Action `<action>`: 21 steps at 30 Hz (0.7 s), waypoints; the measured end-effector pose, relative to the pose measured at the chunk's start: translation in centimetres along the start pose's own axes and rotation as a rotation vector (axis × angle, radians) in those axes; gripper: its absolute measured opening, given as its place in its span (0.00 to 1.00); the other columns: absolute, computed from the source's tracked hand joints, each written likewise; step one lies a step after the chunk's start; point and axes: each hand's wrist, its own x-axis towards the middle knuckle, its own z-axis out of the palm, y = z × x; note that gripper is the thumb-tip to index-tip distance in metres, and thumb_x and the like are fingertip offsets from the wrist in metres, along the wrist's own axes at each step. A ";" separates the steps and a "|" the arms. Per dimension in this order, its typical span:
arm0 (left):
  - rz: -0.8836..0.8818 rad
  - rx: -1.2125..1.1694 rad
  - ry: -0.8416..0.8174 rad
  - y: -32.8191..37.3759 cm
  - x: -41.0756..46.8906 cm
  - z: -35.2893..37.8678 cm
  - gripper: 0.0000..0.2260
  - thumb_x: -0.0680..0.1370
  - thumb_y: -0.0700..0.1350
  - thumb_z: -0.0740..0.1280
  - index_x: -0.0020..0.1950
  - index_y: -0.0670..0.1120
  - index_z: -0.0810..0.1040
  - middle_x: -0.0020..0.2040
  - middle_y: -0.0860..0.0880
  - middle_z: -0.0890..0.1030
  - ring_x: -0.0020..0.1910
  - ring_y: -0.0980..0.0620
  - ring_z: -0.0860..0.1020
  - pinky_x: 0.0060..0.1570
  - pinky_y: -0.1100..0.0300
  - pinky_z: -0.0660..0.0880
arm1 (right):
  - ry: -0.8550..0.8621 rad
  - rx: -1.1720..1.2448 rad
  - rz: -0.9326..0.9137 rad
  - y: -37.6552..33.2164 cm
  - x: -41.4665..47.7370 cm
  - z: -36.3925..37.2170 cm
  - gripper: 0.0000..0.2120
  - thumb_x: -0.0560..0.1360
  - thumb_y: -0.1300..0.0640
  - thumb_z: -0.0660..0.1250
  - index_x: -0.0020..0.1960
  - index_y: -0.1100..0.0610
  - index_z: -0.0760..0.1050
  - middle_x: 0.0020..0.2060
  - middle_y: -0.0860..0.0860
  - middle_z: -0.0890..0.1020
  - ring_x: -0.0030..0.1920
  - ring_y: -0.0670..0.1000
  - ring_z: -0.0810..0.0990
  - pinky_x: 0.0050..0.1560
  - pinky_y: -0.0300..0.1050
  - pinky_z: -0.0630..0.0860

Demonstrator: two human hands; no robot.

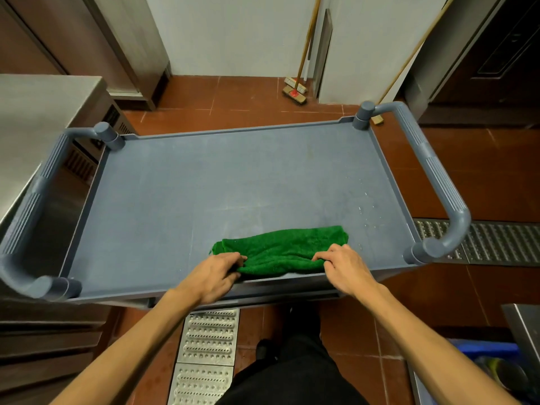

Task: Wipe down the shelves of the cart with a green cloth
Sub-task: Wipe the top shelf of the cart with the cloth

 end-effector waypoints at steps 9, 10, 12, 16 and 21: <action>-0.027 -0.024 -0.024 0.8 -1.6 0.6 0.07 0.80 0.48 0.61 0.56 0.47 0.71 0.60 0.49 0.81 0.53 0.48 0.79 0.53 0.53 0.74 | -0.011 -0.043 0.024 -0.3 -0.8 -0.3 0.21 0.80 0.58 0.52 0.66 0.44 0.75 0.55 0.52 0.77 0.58 0.55 0.70 0.63 0.51 0.69; -0.031 -0.016 -0.013 1.0 -1.6 0.5 0.07 0.80 0.48 0.61 0.55 0.47 0.70 0.54 0.47 0.82 0.48 0.47 0.78 0.49 0.52 0.74 | -0.011 -0.048 0.021 -0.3 -0.9 -0.3 0.21 0.80 0.58 0.52 0.66 0.44 0.75 0.55 0.52 0.76 0.58 0.55 0.70 0.63 0.51 0.69; -0.037 -0.008 0.005 1.3 -1.5 0.4 0.06 0.81 0.48 0.62 0.55 0.47 0.69 0.44 0.46 0.81 0.41 0.46 0.77 0.43 0.53 0.72 | -0.002 -0.043 0.009 -0.2 -1.2 -0.2 0.21 0.80 0.58 0.53 0.67 0.45 0.75 0.55 0.51 0.76 0.58 0.54 0.69 0.64 0.50 0.68; -0.045 -0.069 0.003 2.0 -1.2 0.6 0.08 0.82 0.47 0.62 0.59 0.46 0.71 0.58 0.49 0.81 0.53 0.46 0.79 0.49 0.56 0.71 | 0.011 -0.028 -0.010 0.0 -1.6 0.0 0.21 0.80 0.59 0.54 0.67 0.46 0.75 0.55 0.49 0.75 0.58 0.52 0.68 0.64 0.48 0.67; -0.042 -0.057 -0.035 3.2 -0.5 1.4 0.08 0.81 0.48 0.62 0.59 0.48 0.71 0.68 0.54 0.77 0.65 0.47 0.76 0.59 0.54 0.72 | 0.048 -0.017 -0.001 0.2 -1.8 0.1 0.20 0.80 0.59 0.54 0.66 0.46 0.76 0.53 0.48 0.74 0.57 0.50 0.69 0.63 0.46 0.68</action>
